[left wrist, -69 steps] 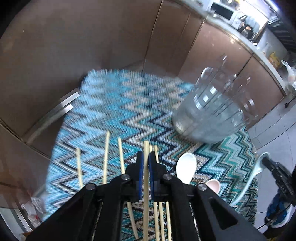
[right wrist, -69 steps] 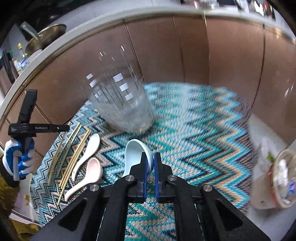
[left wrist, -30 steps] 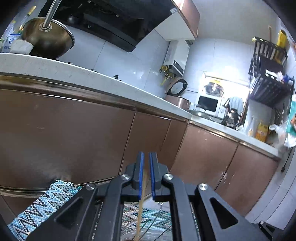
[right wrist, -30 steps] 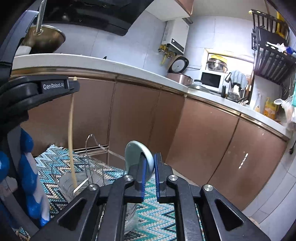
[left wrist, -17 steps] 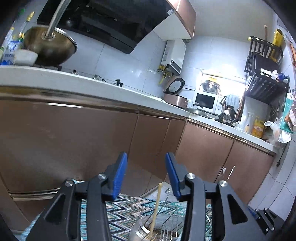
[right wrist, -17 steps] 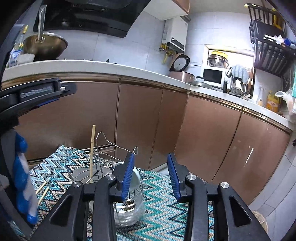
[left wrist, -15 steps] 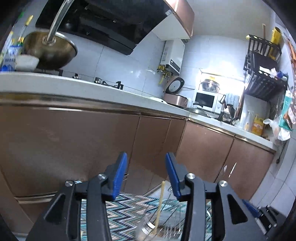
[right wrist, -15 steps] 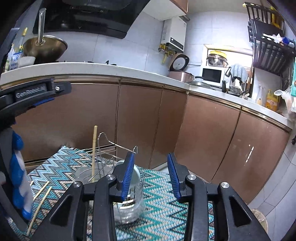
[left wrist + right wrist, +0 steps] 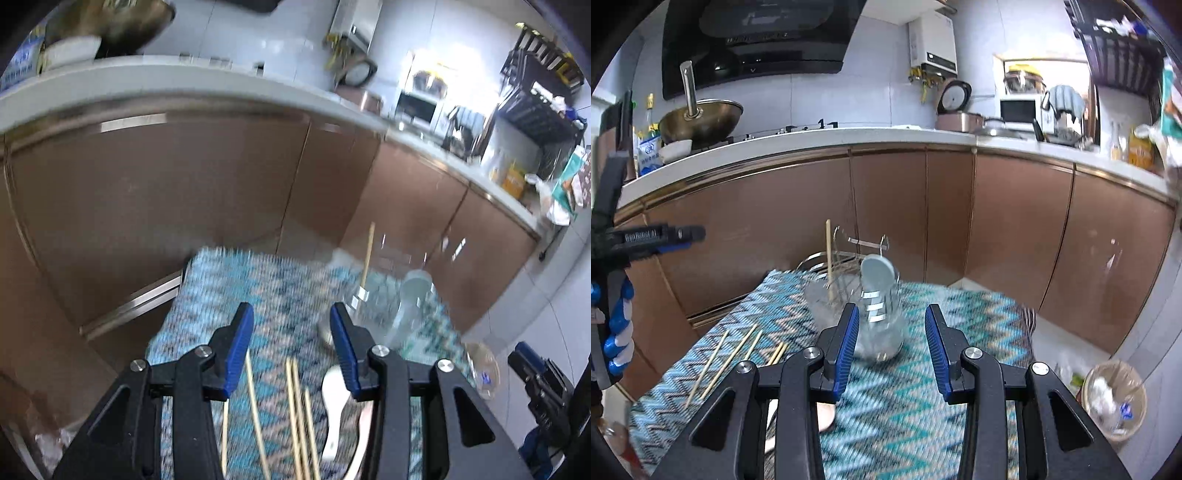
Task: Organize utensils
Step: 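Move both tools back down to the utensils on the cloth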
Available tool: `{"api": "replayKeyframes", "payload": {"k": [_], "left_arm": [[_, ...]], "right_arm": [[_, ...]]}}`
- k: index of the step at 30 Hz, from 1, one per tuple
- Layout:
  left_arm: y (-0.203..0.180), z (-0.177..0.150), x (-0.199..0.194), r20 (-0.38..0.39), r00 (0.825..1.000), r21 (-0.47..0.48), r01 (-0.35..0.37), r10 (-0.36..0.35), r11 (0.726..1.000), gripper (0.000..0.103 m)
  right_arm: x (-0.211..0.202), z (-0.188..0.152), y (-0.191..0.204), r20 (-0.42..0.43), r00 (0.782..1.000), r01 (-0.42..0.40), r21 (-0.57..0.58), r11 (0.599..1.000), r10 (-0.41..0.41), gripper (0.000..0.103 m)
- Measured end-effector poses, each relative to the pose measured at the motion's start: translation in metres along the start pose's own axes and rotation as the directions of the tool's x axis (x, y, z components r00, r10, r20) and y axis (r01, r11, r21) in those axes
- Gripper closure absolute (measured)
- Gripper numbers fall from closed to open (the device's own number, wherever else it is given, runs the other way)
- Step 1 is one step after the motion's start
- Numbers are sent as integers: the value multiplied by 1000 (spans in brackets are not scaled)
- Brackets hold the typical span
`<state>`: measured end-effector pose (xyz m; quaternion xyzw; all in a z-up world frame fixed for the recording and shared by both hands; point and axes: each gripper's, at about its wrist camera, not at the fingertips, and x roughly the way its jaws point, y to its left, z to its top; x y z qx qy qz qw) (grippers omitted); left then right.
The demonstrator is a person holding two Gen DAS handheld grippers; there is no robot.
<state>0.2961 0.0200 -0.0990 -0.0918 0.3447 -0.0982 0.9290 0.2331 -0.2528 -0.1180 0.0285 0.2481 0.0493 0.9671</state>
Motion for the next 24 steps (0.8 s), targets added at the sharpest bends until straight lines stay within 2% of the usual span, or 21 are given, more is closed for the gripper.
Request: {"api": "replayKeyframes", "payload": {"k": [4,6,9,14,19,24], "left_arm": [[9,-19,13,-131,991,-18,27,-30,999,67],[11,-28,24,-207,977,-28,44,-49,999,68],[8,-41,39,-278,960,-25,38,-43,999,68],[6,-52,68,-362,932,-16,23,-27,1000,69],[12,-58,109,-441,897,-50,6,-28,999,77],[11,-56,145,-490,871,-52,-4,-22,999,80]], "right_arm": [[-3,-19,0,-66,995,-67,58,996,71,66],[3,-28,-2,-107,986,-117,102,988,128,67],[16,-45,-3,-165,964,-182,167,969,209,68],[37,-67,2,-232,942,-205,179,962,244,68],[61,-83,4,-287,914,-239,188,953,286,68],[86,-93,1,-329,891,-257,206,944,314,69]]}}
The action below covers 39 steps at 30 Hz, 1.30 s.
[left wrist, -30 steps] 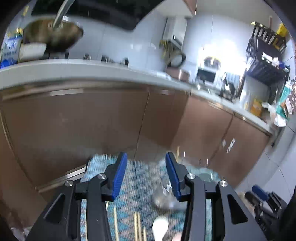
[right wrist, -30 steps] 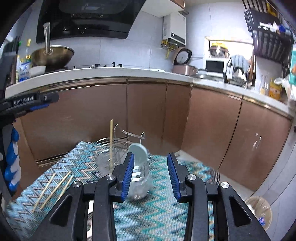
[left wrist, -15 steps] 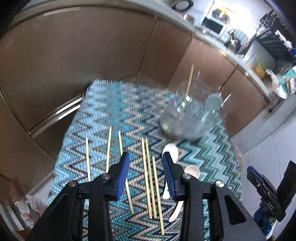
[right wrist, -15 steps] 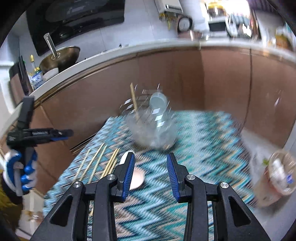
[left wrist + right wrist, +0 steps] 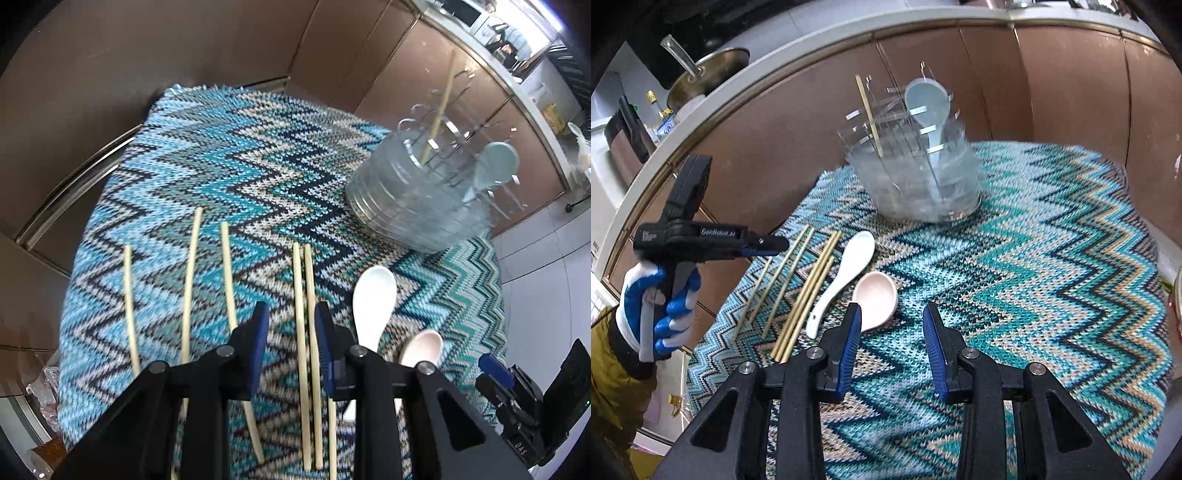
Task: Organize utensils
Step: 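Move both tools back down to the utensils on the cloth, then grasp a white spoon with the right tool while the left tool grasps a chopstick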
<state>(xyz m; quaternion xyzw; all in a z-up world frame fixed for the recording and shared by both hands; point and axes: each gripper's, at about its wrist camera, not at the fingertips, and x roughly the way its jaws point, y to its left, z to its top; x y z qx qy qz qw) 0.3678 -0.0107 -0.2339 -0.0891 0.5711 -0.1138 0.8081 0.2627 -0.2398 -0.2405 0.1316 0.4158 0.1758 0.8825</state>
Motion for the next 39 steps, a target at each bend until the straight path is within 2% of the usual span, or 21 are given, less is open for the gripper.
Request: {"api": "replayKeyframes", "payload": {"k": [12,26,29,31,33,39], "left_arm": [[-5,22,47,-75,995,41,-61,64,997,87],[-29,39,68,-99,986,142,-117,132,983,87],[-34,42,70,-95,986,150,-122,137,981,90],[-34,44,71,-91,987,144,-118,132,982,93],[-29,42,67,-85,988,133,-113,125,985,97],[-16,35,57,-56,994,98,-83,89,992,98]], "right_arm": [[38,7,-22,-61,996,-59,22,998,60,70],[78,19,-9,-154,981,-129,-42,991,121,70],[87,21,-4,-172,977,-137,-55,989,126,78],[92,24,-3,-183,975,-141,-66,988,127,90],[95,25,-2,-191,973,-144,-78,987,127,93],[92,27,5,-171,980,-125,-117,985,104,96]]}}
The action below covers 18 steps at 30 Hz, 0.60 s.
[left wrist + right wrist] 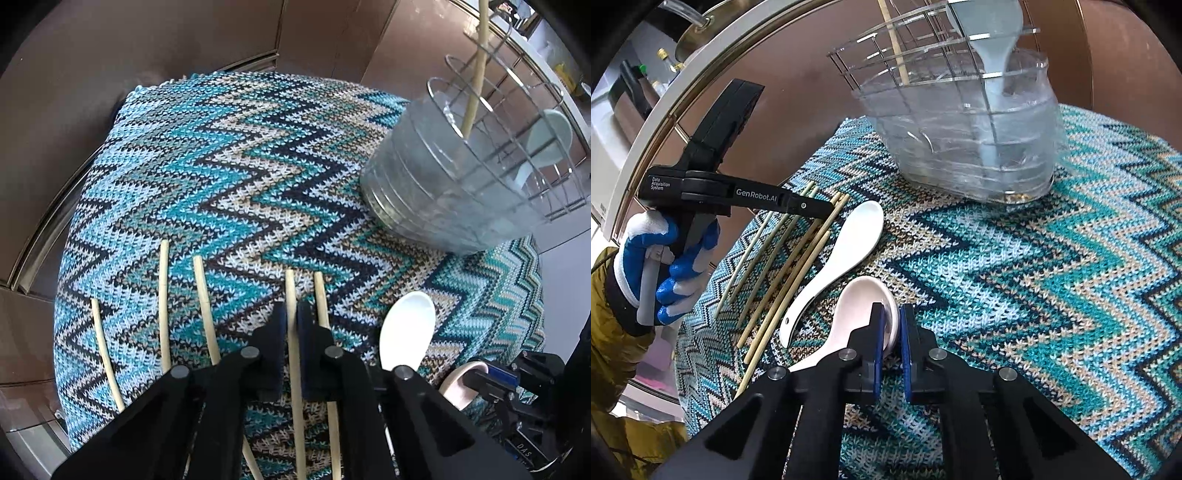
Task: Organize utensils
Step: 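Grasp a white spoon with the right tool while the left tool grasps a chopstick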
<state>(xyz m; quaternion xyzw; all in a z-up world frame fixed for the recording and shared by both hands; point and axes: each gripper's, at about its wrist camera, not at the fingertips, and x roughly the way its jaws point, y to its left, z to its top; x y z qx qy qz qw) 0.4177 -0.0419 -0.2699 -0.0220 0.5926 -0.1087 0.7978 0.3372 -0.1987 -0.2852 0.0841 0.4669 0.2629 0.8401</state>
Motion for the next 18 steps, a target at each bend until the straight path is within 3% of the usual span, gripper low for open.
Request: {"api": "replayKeyframes", "payload": {"k": [18], "left_arm": [[5,-46,-78,145,987,-32,70,-64,997,98]], "right_arm": [[-74,-17,47,105,982,161,-59,985,-154,96]]}}
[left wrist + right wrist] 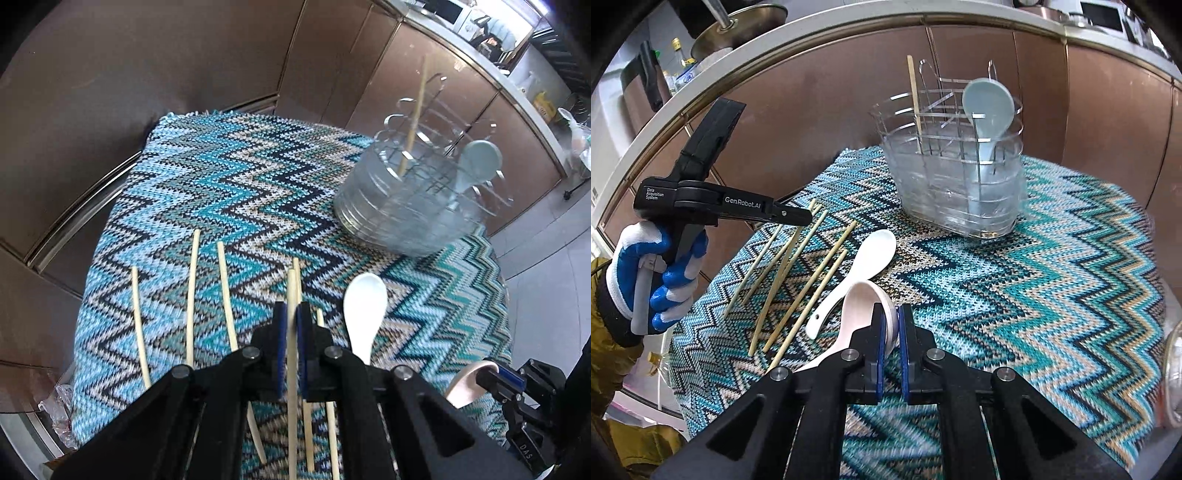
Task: Organize utensils
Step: 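Grasp a white spoon with the right tool while the left tool grasps a chopstick, then lift both utensils over the wire holder and open both tools to drop them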
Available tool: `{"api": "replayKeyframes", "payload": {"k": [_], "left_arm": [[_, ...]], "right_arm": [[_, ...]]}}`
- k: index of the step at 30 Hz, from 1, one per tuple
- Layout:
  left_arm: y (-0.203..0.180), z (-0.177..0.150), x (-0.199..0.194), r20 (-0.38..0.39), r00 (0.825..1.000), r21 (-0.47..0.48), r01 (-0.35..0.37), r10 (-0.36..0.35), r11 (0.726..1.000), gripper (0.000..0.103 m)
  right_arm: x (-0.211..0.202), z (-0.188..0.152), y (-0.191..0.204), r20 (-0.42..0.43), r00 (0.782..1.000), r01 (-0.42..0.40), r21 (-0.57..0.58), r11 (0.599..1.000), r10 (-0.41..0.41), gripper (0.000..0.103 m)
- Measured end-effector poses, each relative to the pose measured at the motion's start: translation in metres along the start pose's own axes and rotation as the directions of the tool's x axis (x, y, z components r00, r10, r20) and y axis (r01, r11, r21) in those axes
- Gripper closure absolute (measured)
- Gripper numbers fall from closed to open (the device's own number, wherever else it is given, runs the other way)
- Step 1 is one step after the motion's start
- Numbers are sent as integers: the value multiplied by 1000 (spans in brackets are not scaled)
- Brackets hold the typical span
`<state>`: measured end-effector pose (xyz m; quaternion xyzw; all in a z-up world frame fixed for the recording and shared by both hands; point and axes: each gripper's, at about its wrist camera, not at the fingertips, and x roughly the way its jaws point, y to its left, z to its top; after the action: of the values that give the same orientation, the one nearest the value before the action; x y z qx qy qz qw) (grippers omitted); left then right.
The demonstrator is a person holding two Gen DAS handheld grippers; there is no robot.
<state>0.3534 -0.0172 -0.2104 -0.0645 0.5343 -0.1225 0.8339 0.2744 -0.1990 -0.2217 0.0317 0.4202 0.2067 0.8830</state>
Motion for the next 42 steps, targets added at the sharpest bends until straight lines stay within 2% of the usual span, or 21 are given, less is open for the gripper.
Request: {"api": "replayKeyframes", "payload": {"k": [5,9,13,16,18,20,21,22,24,27,30,33,34,39,42], "left_arm": [[0,-9,-37,63,998,-5,27,-26,1000,98],[-4,-7,-79,148,988,1,47,-47,999,98],[-10,3,-118,243,968,10,65,-66,998,98],[-18,15,-148,323,942,18,90,-91,996,98],[-25,26,-168,387,916,26,108,-110,994,98],[-32,36,-183,445,887,33,124,-126,992,98],[-37,43,-192,483,866,34,131,-131,991,98],[-40,48,-198,509,850,35,141,-139,989,98],[-49,64,-209,572,804,40,172,-164,984,98],[-63,82,-214,650,742,43,179,-164,983,98],[-76,100,-207,710,688,45,166,-149,985,98],[-87,112,-185,741,660,37,142,-122,989,98],[-90,116,-176,745,657,33,133,-113,991,98],[-96,125,-122,752,657,2,87,-58,996,98],[-99,124,-93,752,659,-4,57,-34,998,98]], "right_arm": [[-36,-4,11,45,998,44,-10,999,-43,96],[-65,3,21,105,990,98,-25,995,-95,96],[-100,18,31,187,965,195,-45,980,-184,96],[-126,33,34,254,935,269,-44,962,-249,96],[-140,46,36,298,909,317,-40,948,-291,97],[-154,62,39,353,870,382,-38,923,-345,96],[-158,67,39,370,857,399,-36,916,-359,96],[-162,76,41,397,836,424,-31,905,-378,97],[-166,92,42,444,797,471,-31,881,-410,96],[-159,114,47,490,743,545,-49,837,-455,97],[-145,130,45,515,711,587,-60,807,-479,97],[-121,142,35,519,694,615,-68,785,-499,97],[-110,146,32,518,686,631,-75,773,-510,97],[-68,150,20,514,663,676,-100,730,-544,97],[-47,147,12,507,660,689,-114,716,-554,97]]}}
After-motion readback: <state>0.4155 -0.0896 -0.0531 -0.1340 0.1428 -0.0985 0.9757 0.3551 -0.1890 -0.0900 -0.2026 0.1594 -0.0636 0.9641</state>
